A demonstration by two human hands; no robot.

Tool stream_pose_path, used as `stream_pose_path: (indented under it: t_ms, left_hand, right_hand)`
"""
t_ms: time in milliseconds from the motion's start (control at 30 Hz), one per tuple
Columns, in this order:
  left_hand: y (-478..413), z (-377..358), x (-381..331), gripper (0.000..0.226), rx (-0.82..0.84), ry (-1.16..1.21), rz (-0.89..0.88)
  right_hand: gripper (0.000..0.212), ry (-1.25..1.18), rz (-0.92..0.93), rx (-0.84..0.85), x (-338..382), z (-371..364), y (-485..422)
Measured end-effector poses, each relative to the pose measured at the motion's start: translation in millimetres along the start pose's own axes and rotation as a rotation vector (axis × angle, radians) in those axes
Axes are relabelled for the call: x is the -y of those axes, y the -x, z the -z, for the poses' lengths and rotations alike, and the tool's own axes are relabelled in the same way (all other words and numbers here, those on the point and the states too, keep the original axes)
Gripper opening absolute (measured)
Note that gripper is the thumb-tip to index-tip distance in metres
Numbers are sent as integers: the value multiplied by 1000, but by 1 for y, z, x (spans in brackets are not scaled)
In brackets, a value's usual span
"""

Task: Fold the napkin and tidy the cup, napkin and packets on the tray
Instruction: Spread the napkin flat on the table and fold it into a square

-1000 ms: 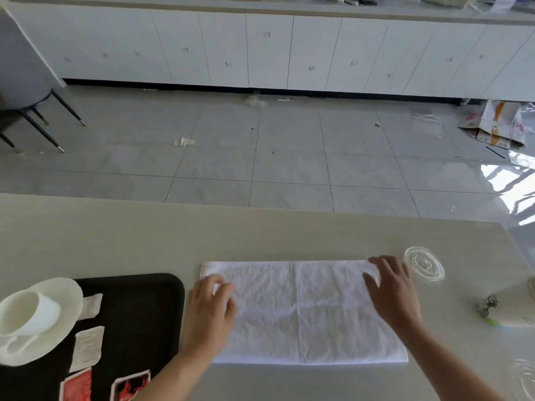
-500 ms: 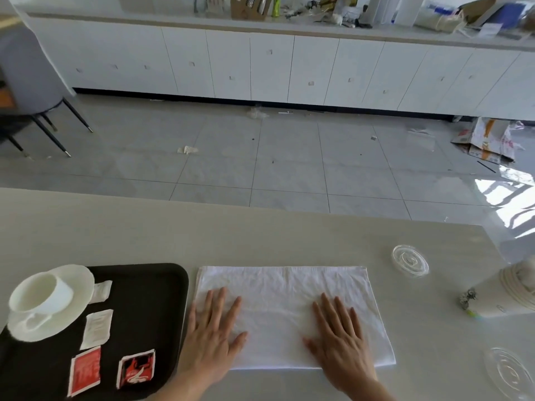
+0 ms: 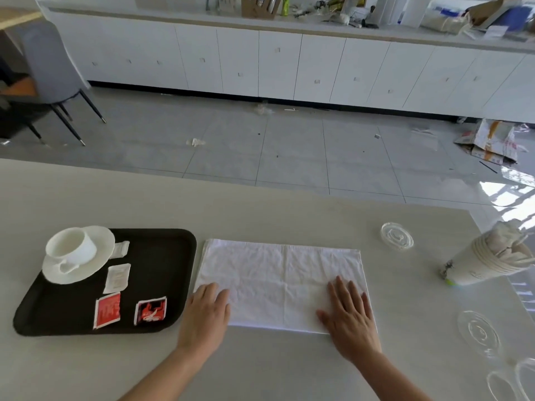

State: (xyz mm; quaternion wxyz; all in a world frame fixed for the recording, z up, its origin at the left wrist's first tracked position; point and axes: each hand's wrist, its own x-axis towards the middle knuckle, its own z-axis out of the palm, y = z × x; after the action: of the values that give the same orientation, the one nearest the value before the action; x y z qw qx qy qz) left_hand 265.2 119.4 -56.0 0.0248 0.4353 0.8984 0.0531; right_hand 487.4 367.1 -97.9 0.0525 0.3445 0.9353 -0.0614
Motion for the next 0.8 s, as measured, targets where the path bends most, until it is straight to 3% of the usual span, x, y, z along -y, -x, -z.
stream_pose_path:
  t_ms: [33, 133, 200, 267, 333, 467, 600, 800]
  left_hand:
    - [8, 0, 2, 10, -9, 12, 17]
    - [26, -3, 1, 19, 24, 2, 43]
    - [37, -2, -6, 12, 11, -16, 60]
    - [49, -1, -12, 21, 14, 14, 137]
    - [57, 0, -15, 7, -7, 78, 273]
    - [61, 2, -16, 40, 65, 167, 585]
    - [53, 2, -10, 50, 80, 282, 750]
    - [41, -2, 2, 14, 33, 497, 893]
  right_hand:
    - [80, 7, 3, 10, -4, -2, 5]
    - [80, 7, -15, 28, -11, -6, 19]
    - [79, 7, -22, 33, -14, -6, 28]
    - [81, -5, -22, 35, -15, -5, 34]
    - [84, -8, -10, 32, -15, -3, 37]
    - [87, 10, -13, 21, -13, -2, 40]
    - [84, 2, -17, 37, -13, -1, 40]
    - [78, -33, -18, 49, -14, -1, 39]
